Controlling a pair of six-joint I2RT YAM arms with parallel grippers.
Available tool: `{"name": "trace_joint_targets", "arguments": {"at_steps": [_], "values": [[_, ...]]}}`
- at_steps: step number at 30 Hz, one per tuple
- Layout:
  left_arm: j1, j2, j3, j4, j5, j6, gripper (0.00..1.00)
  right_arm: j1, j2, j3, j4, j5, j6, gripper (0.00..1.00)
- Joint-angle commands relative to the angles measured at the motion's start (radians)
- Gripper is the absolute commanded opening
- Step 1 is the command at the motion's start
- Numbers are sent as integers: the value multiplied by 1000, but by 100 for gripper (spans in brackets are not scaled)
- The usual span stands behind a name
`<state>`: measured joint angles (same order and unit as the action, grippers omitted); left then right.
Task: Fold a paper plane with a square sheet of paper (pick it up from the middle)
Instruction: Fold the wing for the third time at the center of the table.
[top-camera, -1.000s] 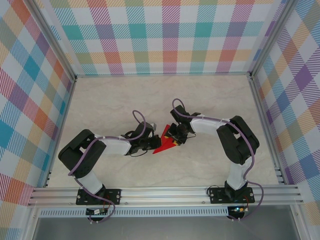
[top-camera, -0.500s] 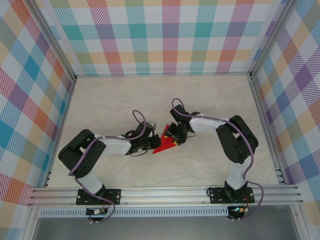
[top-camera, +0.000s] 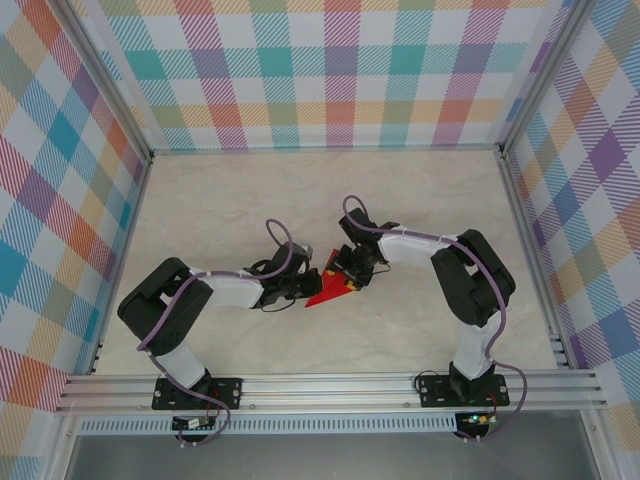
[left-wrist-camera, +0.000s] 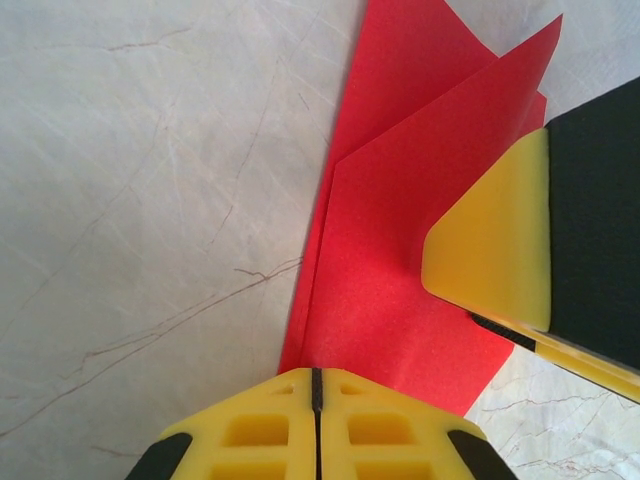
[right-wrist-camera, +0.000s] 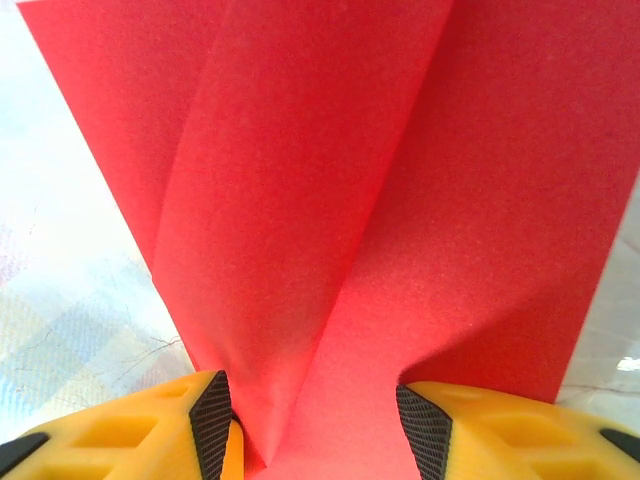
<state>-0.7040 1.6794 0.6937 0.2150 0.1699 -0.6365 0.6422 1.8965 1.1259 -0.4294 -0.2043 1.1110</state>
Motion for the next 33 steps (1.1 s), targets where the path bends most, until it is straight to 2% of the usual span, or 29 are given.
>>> {"name": "trace_joint_targets", "arguments": {"at_steps": [1, 11, 18, 23, 28, 31, 33], "values": [[11, 40, 16, -61, -33, 2, 6, -6, 129, -86, -146, 125, -24, 54], [11, 58, 16, -120, -22, 10, 4, -12, -48, -56, -80, 64, -103, 56], [11, 68, 12, -138, -24, 13, 3, -30, -221, -90, -10, 39, -210, 61], [11, 75, 15, -147, -29, 11, 3, -30, -289, -144, 84, -1, -293, 61], [11, 69, 18, -161, -47, 10, 3, -30, -271, -193, 235, -83, -308, 48], [11, 66, 17, -165, -52, 5, 3, -32, -224, -205, 320, -148, -311, 30], [11, 66, 16, -169, -56, 4, 3, -32, -199, -217, 369, -167, -304, 24]]}}
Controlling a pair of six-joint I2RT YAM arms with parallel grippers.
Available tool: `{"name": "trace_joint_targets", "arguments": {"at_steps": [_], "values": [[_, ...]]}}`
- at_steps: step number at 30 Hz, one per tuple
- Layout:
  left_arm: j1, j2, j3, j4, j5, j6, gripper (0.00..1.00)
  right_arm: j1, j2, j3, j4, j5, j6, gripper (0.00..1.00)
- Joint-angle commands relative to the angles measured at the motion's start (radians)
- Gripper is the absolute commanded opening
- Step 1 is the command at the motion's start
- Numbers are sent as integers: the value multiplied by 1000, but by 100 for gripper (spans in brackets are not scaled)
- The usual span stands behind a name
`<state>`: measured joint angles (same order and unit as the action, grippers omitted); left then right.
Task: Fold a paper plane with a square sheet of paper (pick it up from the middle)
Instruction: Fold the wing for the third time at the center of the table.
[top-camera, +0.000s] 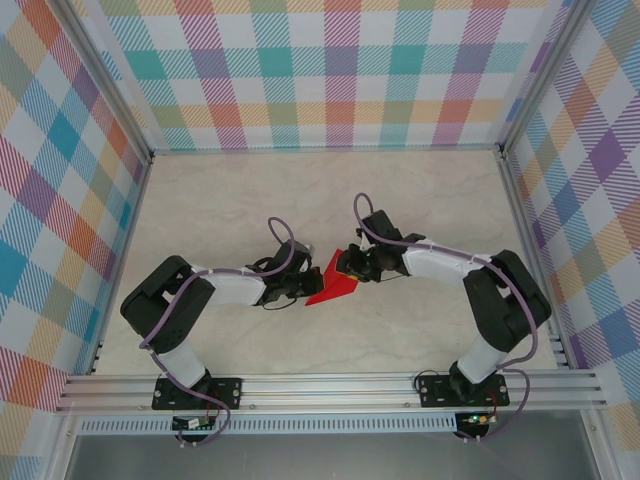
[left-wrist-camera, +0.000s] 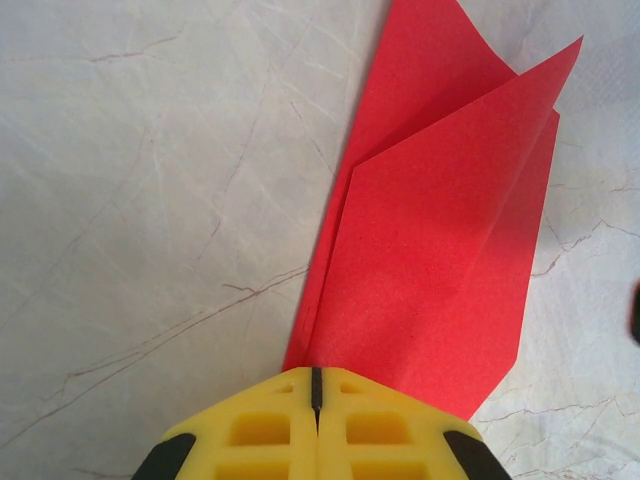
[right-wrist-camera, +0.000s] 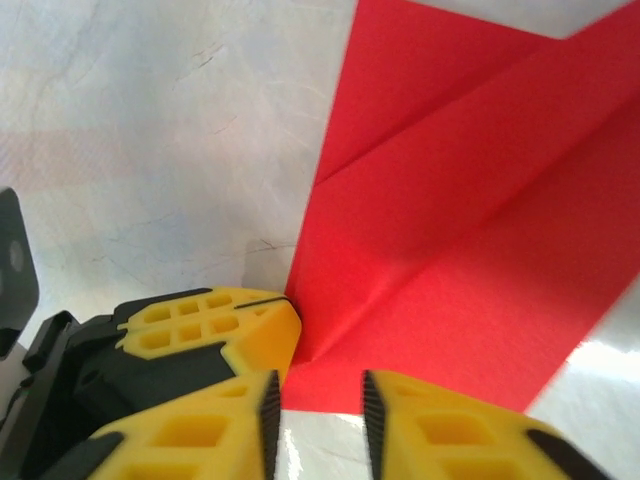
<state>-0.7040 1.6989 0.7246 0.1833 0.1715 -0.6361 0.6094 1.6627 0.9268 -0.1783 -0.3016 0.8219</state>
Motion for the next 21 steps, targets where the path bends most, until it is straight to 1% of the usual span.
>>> {"name": "trace_joint_targets", "arguments": {"at_steps": [1, 5, 9, 21], "values": [[11, 46, -15, -140, -59, 3, 3, 1, 48, -23, 135, -77, -13, 22], [11, 44, -15, -148, -64, 4, 3, -2, 88, -32, 190, -109, -13, 18], [12, 39, -16, -151, -64, 2, 2, -8, 120, -39, 213, -117, -12, 16], [11, 27, -19, -154, -69, -3, 2, -23, 168, -46, 225, -116, -27, 16]]}}
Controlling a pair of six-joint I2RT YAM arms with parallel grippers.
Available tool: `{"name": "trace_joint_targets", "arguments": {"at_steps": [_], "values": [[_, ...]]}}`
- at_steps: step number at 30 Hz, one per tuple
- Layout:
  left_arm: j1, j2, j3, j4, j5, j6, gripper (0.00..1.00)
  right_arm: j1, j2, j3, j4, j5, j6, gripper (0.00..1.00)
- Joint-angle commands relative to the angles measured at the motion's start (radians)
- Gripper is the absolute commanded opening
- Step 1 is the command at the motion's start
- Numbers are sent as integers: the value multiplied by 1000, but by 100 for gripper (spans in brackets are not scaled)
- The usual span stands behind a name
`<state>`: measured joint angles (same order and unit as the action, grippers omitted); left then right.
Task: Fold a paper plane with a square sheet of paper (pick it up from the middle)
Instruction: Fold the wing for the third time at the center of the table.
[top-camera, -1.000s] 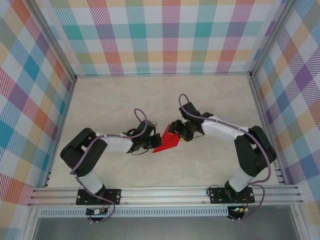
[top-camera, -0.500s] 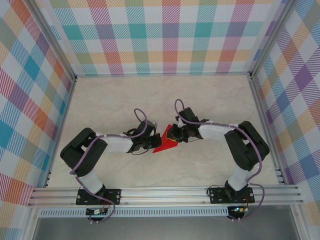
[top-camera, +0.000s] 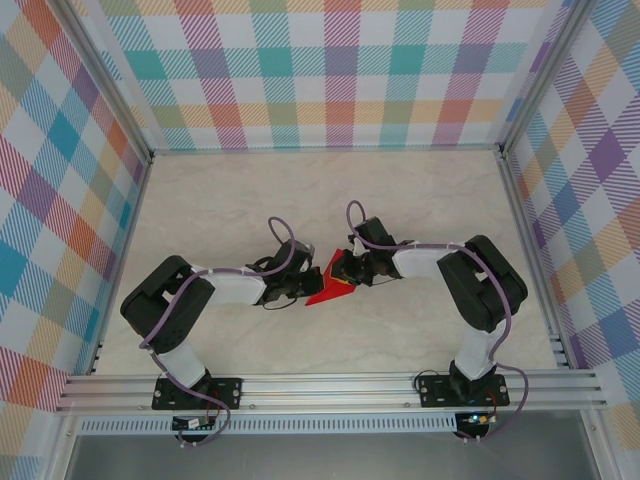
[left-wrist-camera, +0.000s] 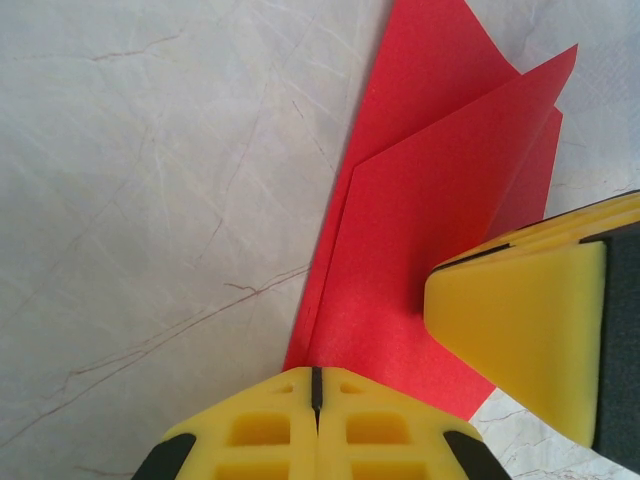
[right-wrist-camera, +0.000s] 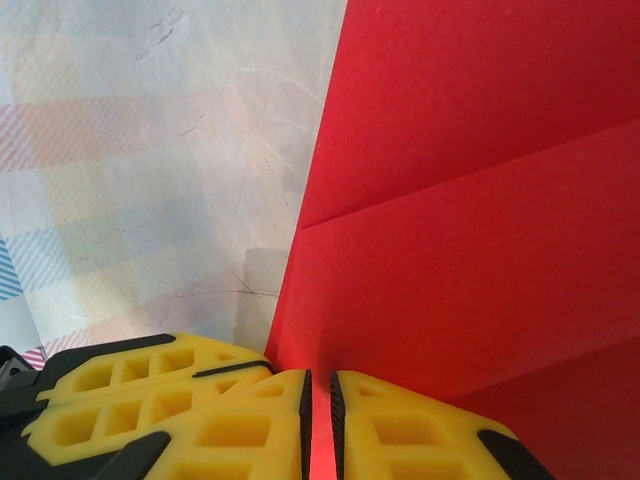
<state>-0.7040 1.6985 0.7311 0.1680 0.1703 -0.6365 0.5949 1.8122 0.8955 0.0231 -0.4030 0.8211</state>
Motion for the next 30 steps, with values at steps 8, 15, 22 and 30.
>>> {"name": "trace_joint_targets", "arguments": {"at_steps": [8, 15, 22, 30], "values": [[12, 14, -22, -157, -74, -4, 2, -14, 42, -10, 14, -14, -27, 15], [11, -41, 25, -198, -61, 22, 4, -15, 59, -3, -20, -4, -29, 15], [11, -149, 62, -201, -28, 54, 10, -15, 75, 0, -35, 0, -22, 15], [11, -151, 11, -87, 122, 31, 15, -15, 75, -4, -25, -5, -5, 15]]}}
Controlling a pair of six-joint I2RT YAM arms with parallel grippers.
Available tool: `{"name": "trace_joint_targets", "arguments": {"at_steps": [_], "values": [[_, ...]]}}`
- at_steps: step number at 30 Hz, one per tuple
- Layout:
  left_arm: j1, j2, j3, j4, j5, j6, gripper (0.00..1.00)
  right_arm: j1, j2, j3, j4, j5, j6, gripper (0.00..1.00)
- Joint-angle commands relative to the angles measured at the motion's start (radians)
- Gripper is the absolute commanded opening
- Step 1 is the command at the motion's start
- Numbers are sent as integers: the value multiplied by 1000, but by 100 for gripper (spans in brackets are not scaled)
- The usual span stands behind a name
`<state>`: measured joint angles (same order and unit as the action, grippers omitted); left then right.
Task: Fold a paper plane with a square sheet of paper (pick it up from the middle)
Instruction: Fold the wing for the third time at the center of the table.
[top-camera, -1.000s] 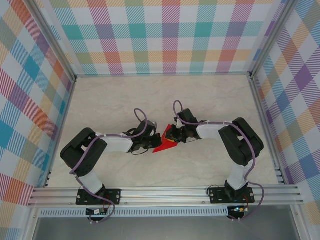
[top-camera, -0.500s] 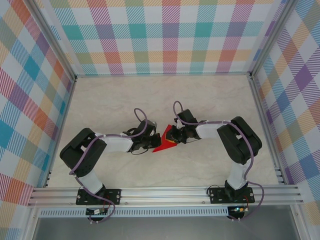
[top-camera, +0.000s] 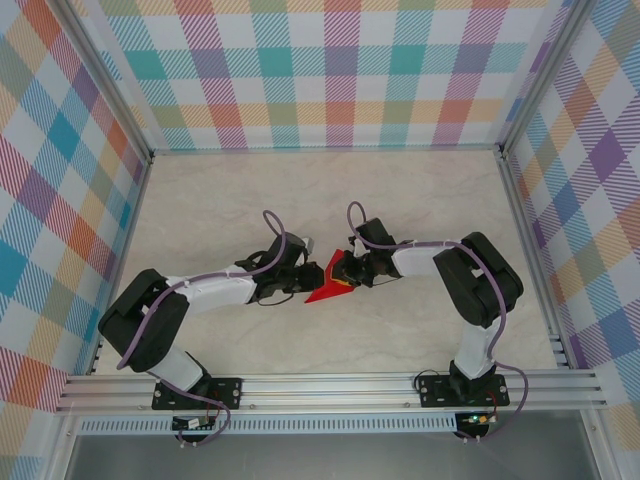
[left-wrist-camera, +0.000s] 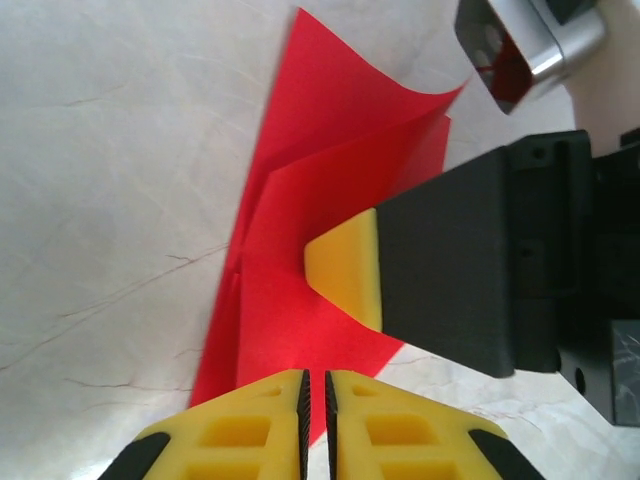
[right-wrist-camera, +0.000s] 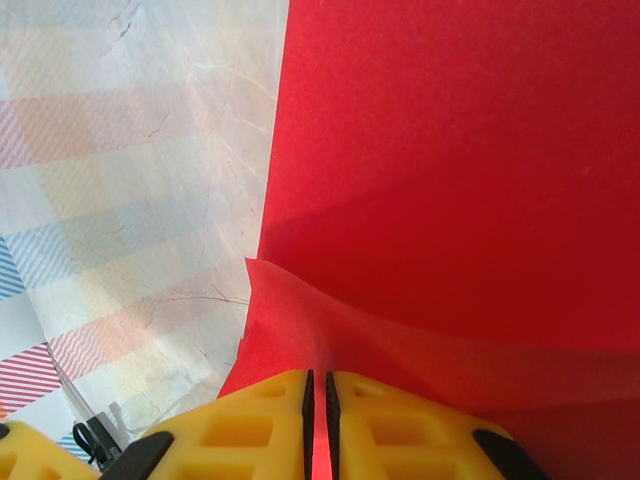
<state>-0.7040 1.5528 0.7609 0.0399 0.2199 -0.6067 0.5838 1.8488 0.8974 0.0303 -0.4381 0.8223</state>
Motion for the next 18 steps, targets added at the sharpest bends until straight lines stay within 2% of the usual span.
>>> {"name": "trace_joint_targets", "arguments": {"at_steps": [1, 9, 18], "values": [[11, 1, -21, 48, 88, -1, 16, -4, 37, -5, -30, 30, -2, 16], [9, 72, -23, 59, 102, -7, 15, -4, 24, 9, -30, 28, 14, 17], [9, 123, -1, 13, 1, 3, 12, -4, 15, 11, -33, 24, 19, 17]]}}
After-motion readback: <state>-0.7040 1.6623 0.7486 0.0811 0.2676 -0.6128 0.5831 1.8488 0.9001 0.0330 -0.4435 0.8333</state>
